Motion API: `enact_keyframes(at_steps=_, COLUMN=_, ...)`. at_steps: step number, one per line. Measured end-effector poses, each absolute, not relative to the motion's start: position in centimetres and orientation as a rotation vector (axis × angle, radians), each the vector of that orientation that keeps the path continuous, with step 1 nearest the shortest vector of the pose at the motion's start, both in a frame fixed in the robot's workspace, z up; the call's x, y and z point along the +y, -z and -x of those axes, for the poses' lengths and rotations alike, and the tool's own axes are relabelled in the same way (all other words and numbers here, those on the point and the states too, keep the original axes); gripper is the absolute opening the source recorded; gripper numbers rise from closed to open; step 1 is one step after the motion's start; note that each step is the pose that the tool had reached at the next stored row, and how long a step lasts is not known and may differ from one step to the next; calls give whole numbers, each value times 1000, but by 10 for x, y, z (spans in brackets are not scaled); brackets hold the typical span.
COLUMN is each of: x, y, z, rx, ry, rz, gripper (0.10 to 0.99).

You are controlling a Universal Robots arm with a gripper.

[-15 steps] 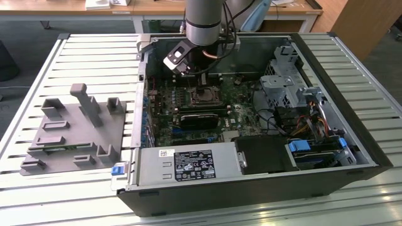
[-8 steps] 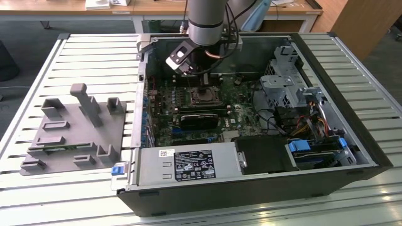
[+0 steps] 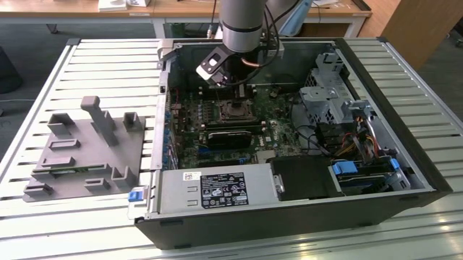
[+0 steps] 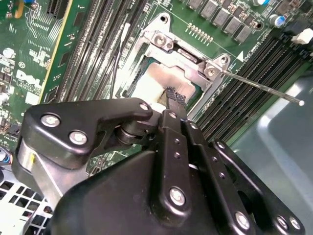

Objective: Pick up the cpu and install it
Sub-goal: 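Install the first cpu locking lever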

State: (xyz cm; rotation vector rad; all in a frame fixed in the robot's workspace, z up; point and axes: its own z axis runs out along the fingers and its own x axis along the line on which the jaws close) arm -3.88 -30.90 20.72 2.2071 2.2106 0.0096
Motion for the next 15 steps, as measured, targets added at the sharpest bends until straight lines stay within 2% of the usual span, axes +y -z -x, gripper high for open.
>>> enact_keyframes(at_steps=15, x=-309, y=-218, z=39, rx=2210, ry=-10, rz=-2207, gripper=106)
